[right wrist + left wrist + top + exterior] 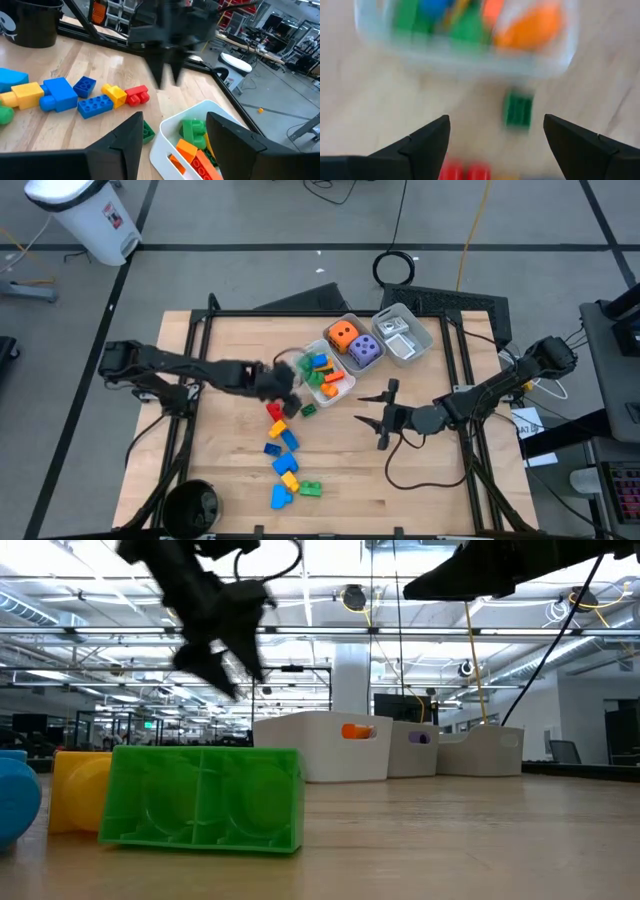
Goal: Pick & Place Toys
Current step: Put the red game piece into the white bin
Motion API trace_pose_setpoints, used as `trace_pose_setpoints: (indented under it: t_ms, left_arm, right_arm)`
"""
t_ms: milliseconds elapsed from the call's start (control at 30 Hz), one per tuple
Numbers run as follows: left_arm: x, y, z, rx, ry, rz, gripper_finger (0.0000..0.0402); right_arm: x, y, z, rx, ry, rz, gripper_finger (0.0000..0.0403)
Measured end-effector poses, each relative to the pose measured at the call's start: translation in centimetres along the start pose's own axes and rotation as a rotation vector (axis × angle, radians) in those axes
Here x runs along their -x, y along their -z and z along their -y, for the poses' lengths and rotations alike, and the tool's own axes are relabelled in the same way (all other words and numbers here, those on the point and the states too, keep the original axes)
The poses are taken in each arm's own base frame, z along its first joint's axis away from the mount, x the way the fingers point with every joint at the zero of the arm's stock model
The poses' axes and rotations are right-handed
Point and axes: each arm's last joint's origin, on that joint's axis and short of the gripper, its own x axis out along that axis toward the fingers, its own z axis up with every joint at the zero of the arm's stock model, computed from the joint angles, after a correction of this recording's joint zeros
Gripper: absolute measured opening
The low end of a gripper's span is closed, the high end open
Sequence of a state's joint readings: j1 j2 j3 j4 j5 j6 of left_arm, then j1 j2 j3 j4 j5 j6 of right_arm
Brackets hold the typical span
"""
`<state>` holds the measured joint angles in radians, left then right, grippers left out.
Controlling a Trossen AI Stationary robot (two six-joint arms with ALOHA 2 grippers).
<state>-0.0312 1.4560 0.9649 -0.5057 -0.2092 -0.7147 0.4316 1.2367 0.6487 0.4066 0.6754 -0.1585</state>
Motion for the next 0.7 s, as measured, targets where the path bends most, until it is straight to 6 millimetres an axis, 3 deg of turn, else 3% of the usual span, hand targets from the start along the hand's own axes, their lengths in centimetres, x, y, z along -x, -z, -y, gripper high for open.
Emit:
trace_pose_setpoints:
  t_ms: [167,333,500,700]
  left_arm:
    - [-0.8,3.9,1.1,0.136,-0.167,-0.144,0.0316]
    - [-2.5,6.0,1.7,0.235,-0.291,-0.156,0.0304]
    - [-4.1,6.6,1.6,0.309,-0.359,-0.192,0.0294]
    - [-5.0,5.7,0.8,0.291,-0.391,-0.123,0.0278]
  right_arm:
    - [0.0,-0.1,0.0,-0.009,0.002,0.012,0.0185]
    - [0.0,-0.3,0.0,-0.034,0.004,0.024,0.0185]
    - [0.0,-0.3,0.0,-0.034,0.003,0.023,0.0184]
    - [0.0,-0.3,0.0,-0.034,0.003,0.023,0.0181]
